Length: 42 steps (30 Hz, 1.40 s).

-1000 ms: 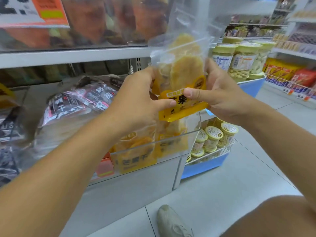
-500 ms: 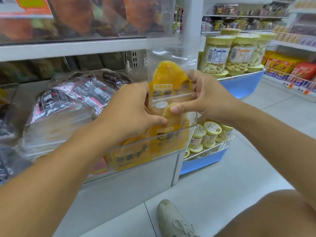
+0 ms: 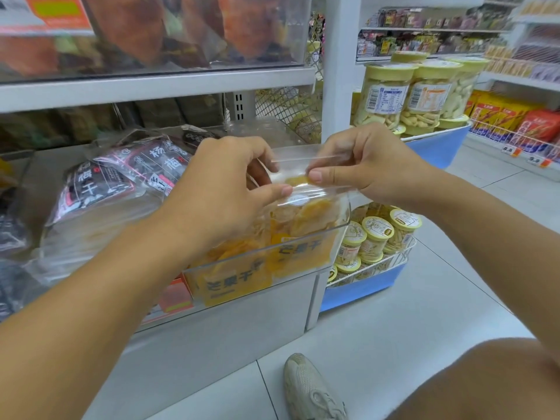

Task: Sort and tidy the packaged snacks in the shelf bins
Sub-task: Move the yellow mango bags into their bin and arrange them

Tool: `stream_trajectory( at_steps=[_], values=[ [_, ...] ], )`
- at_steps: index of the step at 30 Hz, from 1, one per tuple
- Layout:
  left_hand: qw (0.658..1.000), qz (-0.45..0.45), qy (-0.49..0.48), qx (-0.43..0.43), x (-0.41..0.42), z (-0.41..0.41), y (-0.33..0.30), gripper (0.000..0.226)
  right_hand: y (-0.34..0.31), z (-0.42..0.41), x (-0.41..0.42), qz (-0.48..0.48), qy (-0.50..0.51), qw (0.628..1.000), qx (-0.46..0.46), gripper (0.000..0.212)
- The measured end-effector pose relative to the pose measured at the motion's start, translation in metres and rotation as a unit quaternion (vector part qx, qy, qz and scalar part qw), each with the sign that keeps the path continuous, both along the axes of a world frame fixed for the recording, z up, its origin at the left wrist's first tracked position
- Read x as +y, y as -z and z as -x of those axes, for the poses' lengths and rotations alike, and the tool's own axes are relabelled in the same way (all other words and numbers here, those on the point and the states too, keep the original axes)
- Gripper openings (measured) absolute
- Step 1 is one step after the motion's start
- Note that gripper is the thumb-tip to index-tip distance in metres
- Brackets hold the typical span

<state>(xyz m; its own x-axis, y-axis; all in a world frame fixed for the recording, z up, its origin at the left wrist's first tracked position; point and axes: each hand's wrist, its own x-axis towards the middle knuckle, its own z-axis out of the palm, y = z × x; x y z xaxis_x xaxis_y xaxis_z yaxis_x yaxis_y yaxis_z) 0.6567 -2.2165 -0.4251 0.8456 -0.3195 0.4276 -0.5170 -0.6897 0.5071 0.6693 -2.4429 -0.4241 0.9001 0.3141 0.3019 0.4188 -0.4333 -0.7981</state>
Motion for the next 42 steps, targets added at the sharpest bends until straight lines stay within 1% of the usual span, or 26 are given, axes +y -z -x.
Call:
stream_trajectory(
  at_steps=[2, 4, 5, 6, 8, 10, 13, 16, 19, 20, 23, 24, 26, 28, 29, 31, 33, 34, 38, 40, 42],
  values=[
    [1.0, -0.017, 0.001, -0.005, 0.002, -0.002, 0.0, 0.022, -0.003, 0.003, 0.0, 0.036, -0.003, 0.999, -0.018, 0.031],
    [0.999, -0.035, 0.002, -0.015, 0.002, -0.004, -0.001, 0.017, -0.007, 0.007, 0.001, 0.114, 0.006, 0.991, -0.072, 0.035],
    [0.999, -0.046, 0.004, -0.016, 0.001, -0.003, -0.001, 0.015, -0.01, 0.008, 0.002, 0.145, 0.01, 0.986, -0.087, 0.031],
    [0.998, -0.059, 0.007, -0.013, 0.001, -0.004, 0.0, 0.019, -0.011, 0.008, 0.004, 0.168, 0.014, 0.982, -0.088, 0.026],
    [0.996, -0.093, 0.01, -0.005, 0.0, -0.004, 0.001, 0.034, -0.013, 0.007, 0.008, 0.192, 0.01, 0.979, -0.064, 0.015],
    [0.992, -0.124, 0.012, 0.002, -0.001, -0.004, 0.001, 0.045, -0.013, 0.005, 0.012, 0.227, 0.008, 0.973, -0.044, 0.012],
    [0.986, -0.161, 0.014, 0.026, -0.002, -0.006, 0.0, 0.053, -0.016, 0.003, 0.019, 0.3, -0.004, 0.954, -0.026, 0.023],
    [0.982, -0.185, 0.023, 0.042, -0.002, -0.011, 0.003, 0.059, -0.021, 0.002, 0.023, 0.35, -0.017, 0.936, 0.015, 0.04],
    [0.978, -0.205, 0.035, 0.018, 0.0, -0.011, 0.005, 0.071, -0.026, 0.002, 0.027, 0.383, -0.028, 0.922, 0.051, 0.046],
    [0.979, -0.201, 0.044, 0.005, 0.001, -0.01, 0.004, 0.069, -0.028, 0.002, 0.029, 0.398, -0.03, 0.915, 0.062, 0.047],
    [0.986, -0.151, 0.066, -0.011, 0.003, -0.007, 0.003, 0.051, -0.027, 0.007, 0.036, 0.46, -0.013, 0.879, 0.121, 0.049],
    [0.986, -0.145, 0.075, -0.015, 0.004, -0.007, 0.004, 0.047, -0.025, 0.008, 0.039, 0.469, -0.002, 0.873, 0.135, 0.051],
    [0.982, -0.163, 0.093, -0.021, 0.007, -0.007, 0.007, 0.041, -0.021, 0.009, 0.04, 0.465, 0.007, 0.874, 0.137, 0.061],
    [0.975, -0.199, 0.097, -0.016, 0.008, -0.006, 0.008, 0.039, -0.021, 0.011, 0.036, 0.441, 0.004, 0.893, 0.094, 0.066],
    [0.974, -0.209, 0.091, -0.008, 0.008, -0.005, 0.007, 0.038, -0.023, 0.012, 0.032, 0.423, 0.004, 0.903, 0.073, 0.063],
    [0.974, -0.215, 0.078, 0.005, 0.007, -0.005, 0.005, 0.036, -0.029, 0.017, 0.024, 0.408, 0.008, 0.912, 0.025, 0.048],
    [0.974, -0.219, 0.057, 0.01, 0.005, -0.006, 0.006, 0.034, -0.032, 0.02, 0.023, 0.421, 0.008, 0.906, -0.047, 0.044],
    [0.975, -0.218, 0.047, 0.007, 0.004, -0.007, 0.008, 0.033, -0.032, 0.02, 0.025, 0.422, 0.011, 0.904, -0.064, 0.041],
    [0.981, -0.194, 0.028, 0.004, 0.003, -0.008, 0.012, 0.038, -0.032, 0.019, 0.038, 0.446, 0.027, 0.892, -0.07, 0.03],
    [0.983, -0.182, 0.026, -0.006, 0.006, -0.006, 0.011, 0.037, -0.033, 0.018, 0.041, 0.469, 0.029, 0.88, -0.07, 0.03],
    [0.987, -0.157, 0.026, -0.019, 0.008, -0.002, 0.009, 0.044, -0.032, 0.016, 0.041, 0.491, 0.035, 0.868, -0.055, 0.033]
  ],
)
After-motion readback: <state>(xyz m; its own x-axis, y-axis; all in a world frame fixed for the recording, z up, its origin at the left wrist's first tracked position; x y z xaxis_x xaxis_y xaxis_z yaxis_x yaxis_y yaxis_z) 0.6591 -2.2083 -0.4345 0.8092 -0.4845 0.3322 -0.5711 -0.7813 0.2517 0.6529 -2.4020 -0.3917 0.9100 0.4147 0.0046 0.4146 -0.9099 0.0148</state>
